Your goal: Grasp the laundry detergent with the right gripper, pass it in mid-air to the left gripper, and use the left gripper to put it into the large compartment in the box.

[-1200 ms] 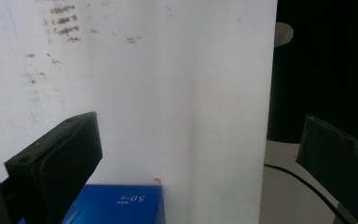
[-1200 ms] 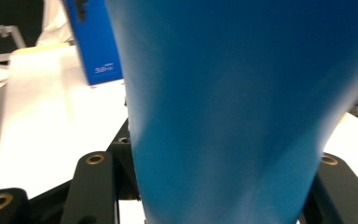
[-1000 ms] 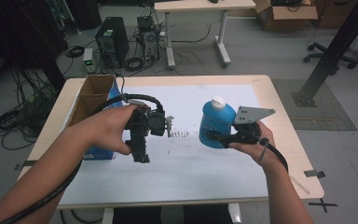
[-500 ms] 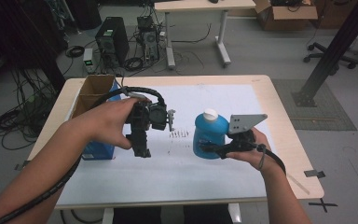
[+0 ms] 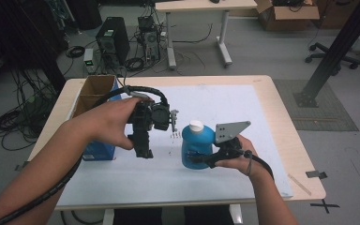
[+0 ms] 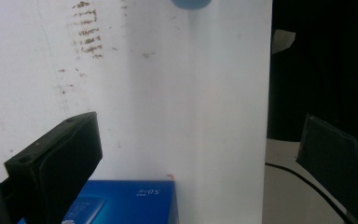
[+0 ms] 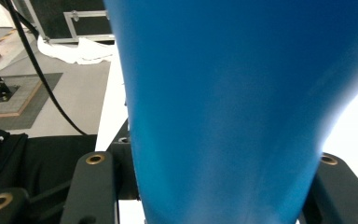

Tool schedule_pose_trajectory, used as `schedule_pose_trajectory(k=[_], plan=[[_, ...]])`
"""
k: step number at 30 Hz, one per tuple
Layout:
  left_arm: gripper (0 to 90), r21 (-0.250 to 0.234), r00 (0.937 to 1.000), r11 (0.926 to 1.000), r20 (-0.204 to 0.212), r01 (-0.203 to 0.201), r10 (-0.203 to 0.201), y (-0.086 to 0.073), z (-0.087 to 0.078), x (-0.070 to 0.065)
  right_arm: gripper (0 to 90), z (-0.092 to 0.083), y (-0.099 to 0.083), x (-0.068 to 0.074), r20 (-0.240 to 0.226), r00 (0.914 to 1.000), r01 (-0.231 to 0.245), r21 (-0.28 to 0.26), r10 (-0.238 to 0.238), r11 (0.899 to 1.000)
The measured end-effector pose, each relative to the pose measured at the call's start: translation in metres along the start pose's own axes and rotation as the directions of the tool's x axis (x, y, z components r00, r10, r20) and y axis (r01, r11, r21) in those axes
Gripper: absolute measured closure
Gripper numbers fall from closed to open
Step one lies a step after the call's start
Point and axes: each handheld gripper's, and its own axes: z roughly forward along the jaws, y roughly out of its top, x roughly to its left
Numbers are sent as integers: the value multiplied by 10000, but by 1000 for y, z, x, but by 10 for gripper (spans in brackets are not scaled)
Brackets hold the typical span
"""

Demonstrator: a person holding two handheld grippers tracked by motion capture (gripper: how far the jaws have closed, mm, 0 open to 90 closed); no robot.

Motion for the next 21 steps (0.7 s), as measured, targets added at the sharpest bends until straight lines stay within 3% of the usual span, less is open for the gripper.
schedule_pose_trajectory(k=[21], plan=[[2, 12, 9998, 9998, 24, -213, 213, 17, 1, 2, 443, 41, 4, -2, -662, 9978, 87, -252, -103, 9996]])
